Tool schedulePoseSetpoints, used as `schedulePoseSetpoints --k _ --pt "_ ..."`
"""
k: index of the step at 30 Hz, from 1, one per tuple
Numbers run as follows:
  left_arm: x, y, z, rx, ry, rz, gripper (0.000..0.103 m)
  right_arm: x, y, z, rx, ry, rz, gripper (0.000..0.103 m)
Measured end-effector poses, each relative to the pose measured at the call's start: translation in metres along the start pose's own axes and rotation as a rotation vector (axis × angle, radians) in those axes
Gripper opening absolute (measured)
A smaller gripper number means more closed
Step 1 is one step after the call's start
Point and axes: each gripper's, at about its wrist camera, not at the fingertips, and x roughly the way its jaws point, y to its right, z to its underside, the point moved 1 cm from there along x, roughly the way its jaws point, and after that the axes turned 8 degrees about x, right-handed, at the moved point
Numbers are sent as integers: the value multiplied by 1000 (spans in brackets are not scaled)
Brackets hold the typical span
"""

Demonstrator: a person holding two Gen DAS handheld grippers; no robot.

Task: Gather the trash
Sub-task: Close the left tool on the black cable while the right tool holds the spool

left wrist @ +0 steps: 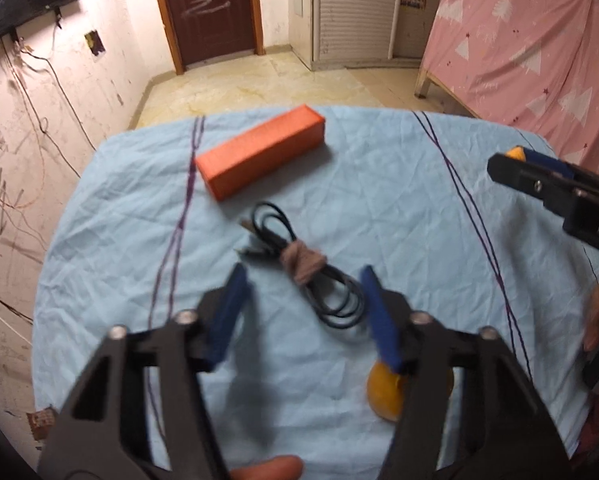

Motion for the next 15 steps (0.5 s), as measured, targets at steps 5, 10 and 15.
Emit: schedulePoseSetpoints --k 5,10,15 --pt "-4 1 0 5 20 -3 26 -1 2 0 8 5 0 51" --pt "-14 -5 1 -6 57 8 26 -6 2 0 10 25 7 51" --pt "-32 -4 -2 6 99 0 22 -15 4 -1 20 51 -1 51"
